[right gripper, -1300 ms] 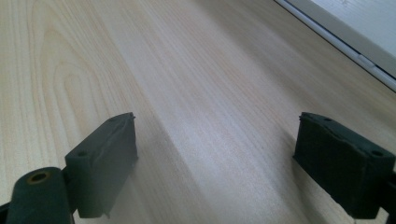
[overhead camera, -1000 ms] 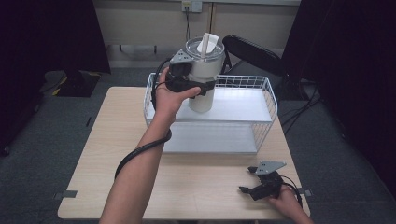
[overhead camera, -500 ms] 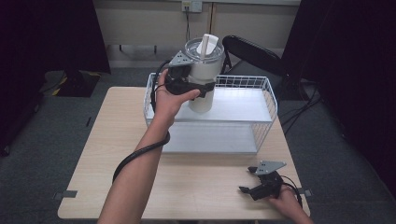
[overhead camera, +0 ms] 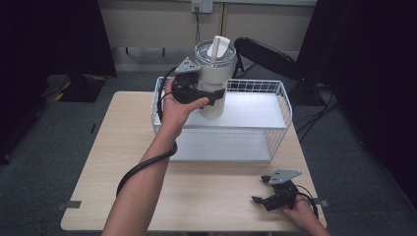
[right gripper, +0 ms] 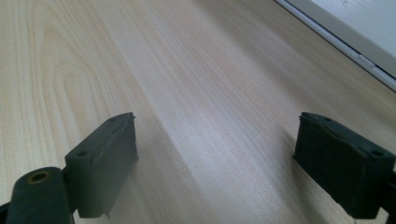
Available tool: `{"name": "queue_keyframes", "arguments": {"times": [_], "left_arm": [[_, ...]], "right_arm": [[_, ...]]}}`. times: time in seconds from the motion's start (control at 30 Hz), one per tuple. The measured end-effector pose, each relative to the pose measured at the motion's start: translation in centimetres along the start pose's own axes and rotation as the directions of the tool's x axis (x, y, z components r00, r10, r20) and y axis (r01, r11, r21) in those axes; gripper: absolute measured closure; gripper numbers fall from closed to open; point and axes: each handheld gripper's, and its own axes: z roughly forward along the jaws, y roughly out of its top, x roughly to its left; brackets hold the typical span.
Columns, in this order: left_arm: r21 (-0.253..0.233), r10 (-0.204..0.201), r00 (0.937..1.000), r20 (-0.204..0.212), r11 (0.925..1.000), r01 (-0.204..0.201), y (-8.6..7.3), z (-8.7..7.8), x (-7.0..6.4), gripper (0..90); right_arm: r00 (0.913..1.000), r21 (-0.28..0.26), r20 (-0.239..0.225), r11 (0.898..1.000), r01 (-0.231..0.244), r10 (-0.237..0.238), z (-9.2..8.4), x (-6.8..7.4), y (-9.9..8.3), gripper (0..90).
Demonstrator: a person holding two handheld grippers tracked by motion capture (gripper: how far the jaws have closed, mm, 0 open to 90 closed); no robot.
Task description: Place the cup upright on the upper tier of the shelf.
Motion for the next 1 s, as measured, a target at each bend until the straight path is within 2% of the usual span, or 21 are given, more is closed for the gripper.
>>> {"name": "queue_keyframes", "arguments": {"times": [0.13, 0.23, 0.33, 0.6, 0.7, 1.0], "left_arm": [[0.051, 0.018, 0.9998, 0.01, 0.9985, -0.018, -0.5, -0.1, 0.2, 8.8], [0.043, 0.007, 0.9998, 0.02, 0.9991, -0.008, -0.9, -0.5, 0.3, 9.8], [0.052, 0.013, 0.9995, 0.027, 0.9985, -0.015, -1.2, -0.8, 0.5, 10.9], [0.058, 0.0, 0.9997, 0.026, 0.9983, -0.002, -1.4, -2.0, 0.6, 15.6], [0.059, -0.002, 0.9999, 0.016, 0.9982, 0.001, -1.5, -2.5, 0.6, 16.2], [0.073, -0.005, 0.9998, 0.022, 0.9973, 0.003, -2.0, -3.7, 0.8, 15.5]], "right_arm": [[1.0, 0.0, 0.0, 1.0, 0.0, 0.0, 0.0, 0.0, 0.0, 12.4], [1.0, 0.0, 0.0, 1.0, 0.0, 0.0, 0.0, 0.0, 0.0, 12.4], [1.0, 0.0, 0.0, 1.0, 0.0, 0.0, 0.0, 0.0, 0.0, 12.4], [1.0, 0.0, 0.0, 1.0, 0.0, 0.0, 0.0, 0.0, 0.0, 12.4], [1.0, 0.0, 0.0, 1.0, 0.0, 0.0, 0.0, 0.0, 0.0, 12.5], [1.0, -0.002, 0.001, 1.0, -0.001, 0.001, 0.0, 0.0, 0.0, 12.4]]}}
